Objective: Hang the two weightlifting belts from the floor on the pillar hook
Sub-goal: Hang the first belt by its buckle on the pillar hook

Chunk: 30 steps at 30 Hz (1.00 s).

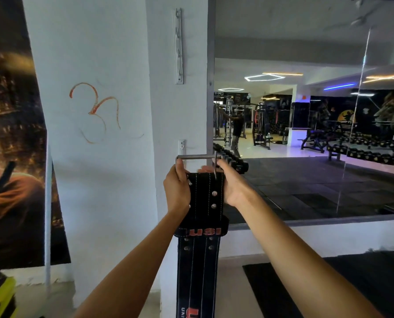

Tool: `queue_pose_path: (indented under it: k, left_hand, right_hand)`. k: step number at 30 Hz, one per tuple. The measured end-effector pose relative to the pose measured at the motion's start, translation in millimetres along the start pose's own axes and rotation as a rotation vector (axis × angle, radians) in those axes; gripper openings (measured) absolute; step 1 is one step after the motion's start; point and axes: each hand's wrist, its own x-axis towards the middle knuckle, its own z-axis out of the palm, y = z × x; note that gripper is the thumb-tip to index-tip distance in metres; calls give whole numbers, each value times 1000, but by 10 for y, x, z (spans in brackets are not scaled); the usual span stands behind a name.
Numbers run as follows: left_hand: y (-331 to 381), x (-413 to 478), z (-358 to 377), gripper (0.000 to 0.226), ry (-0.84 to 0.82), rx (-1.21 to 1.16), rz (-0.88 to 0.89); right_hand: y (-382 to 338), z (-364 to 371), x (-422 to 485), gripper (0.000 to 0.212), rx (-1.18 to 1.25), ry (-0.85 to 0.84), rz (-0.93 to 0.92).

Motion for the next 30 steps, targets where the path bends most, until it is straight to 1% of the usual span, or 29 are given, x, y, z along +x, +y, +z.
queue_pose_path:
  k: [2, 5, 6, 9, 11, 12, 14, 16, 20, 23, 26, 30]
  left_hand:
    - [-27, 197, 58, 48, 43, 16, 5]
    - [-69, 648, 148, 49, 67, 10, 16]
    - [-65, 845, 194, 49, 70, 2, 43]
    - [80, 1478, 351, 46, 97, -17, 154]
    - [206, 1944, 451, 42, 109, -36, 217]
    - [251, 2190, 500, 41, 110, -37, 241]
    - [314, 2713, 607, 42, 91, -29, 283]
    - [325, 3216, 700, 46, 68, -6, 326]
    - [205, 4052, 873, 50, 77, 63, 405]
    - [73, 4518, 1012, 50, 118, 64, 404]
    - [60, 4893, 1183, 51, 134, 134, 417]
    - [115, 5307, 1390, 52, 155, 194, 374]
  right_hand:
    - [-72, 25, 145, 29, -49, -66, -55]
    - [-195, 115, 377, 32, -228, -84, -313]
    - [-278, 167, 484, 32, -288, -55, -427]
    - [-638, 375, 981, 39, -480, 137, -826]
    - [-953, 569, 1361, 34, -504, 258, -1011]
    - [-1121, 661, 1559, 33, -500, 322, -1066]
    - [-1497, 844, 1918, 38, -488, 414, -1114]
    - [-1844, 982, 2302, 46, -469, 486, -1101]
    - [-2278, 1157, 3025, 48, -521, 550, -1071]
    - [-2467, 1237, 3468, 48, -550, 561, -1067]
    - [-2683, 1279, 3829, 47, -570, 604, -1070]
    - [-2972, 1299, 4223, 54, -580, 658, -1091]
